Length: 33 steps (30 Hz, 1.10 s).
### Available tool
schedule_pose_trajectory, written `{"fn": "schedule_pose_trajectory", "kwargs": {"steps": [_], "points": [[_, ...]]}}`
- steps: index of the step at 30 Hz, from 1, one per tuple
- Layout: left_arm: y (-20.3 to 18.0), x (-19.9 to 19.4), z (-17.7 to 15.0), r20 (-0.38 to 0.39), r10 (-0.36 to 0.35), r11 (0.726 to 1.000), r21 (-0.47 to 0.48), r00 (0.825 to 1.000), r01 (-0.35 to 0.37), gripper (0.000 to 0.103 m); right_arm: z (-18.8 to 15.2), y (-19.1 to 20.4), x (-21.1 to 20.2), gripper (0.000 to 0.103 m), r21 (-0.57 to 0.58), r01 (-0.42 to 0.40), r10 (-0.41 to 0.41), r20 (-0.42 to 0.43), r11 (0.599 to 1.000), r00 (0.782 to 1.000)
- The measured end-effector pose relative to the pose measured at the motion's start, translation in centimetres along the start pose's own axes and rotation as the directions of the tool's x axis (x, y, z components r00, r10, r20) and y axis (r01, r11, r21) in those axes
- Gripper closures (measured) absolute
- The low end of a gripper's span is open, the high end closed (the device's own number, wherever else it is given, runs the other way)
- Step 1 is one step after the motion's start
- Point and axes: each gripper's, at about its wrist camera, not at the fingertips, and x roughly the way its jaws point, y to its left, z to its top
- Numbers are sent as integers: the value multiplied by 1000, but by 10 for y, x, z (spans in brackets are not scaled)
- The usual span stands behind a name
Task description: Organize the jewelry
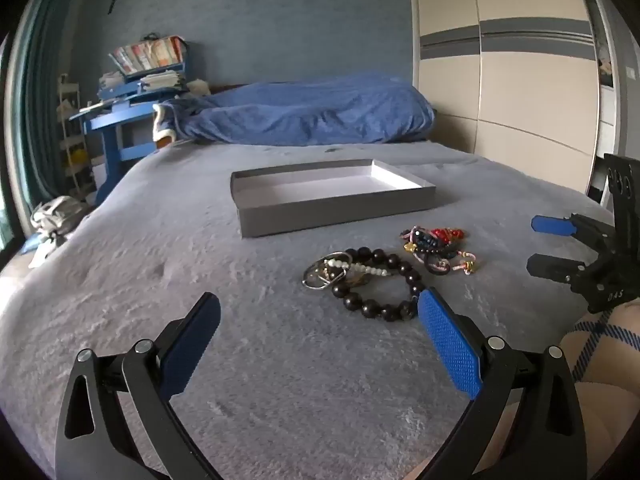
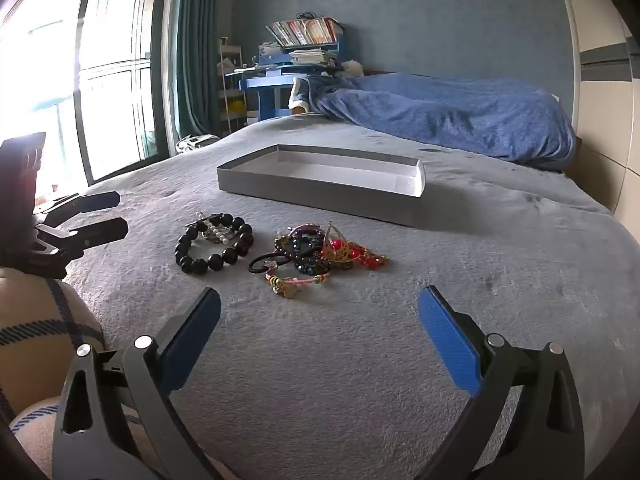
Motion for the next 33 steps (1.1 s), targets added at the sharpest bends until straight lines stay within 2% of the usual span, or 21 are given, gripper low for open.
{"fn": "schedule_pose_trajectory", "kwargs": {"steps": [12, 33], "points": [[-9, -1, -1, -9, 6, 1000, 16, 1000, -6, 5, 0, -1, 0, 5, 3, -1, 1, 3, 1000, 1000], [-3, 5, -2, -22, -1, 1000, 20, 1000, 2, 5, 0, -2, 0, 5, 1, -3, 3, 1, 1000, 1000]]}}
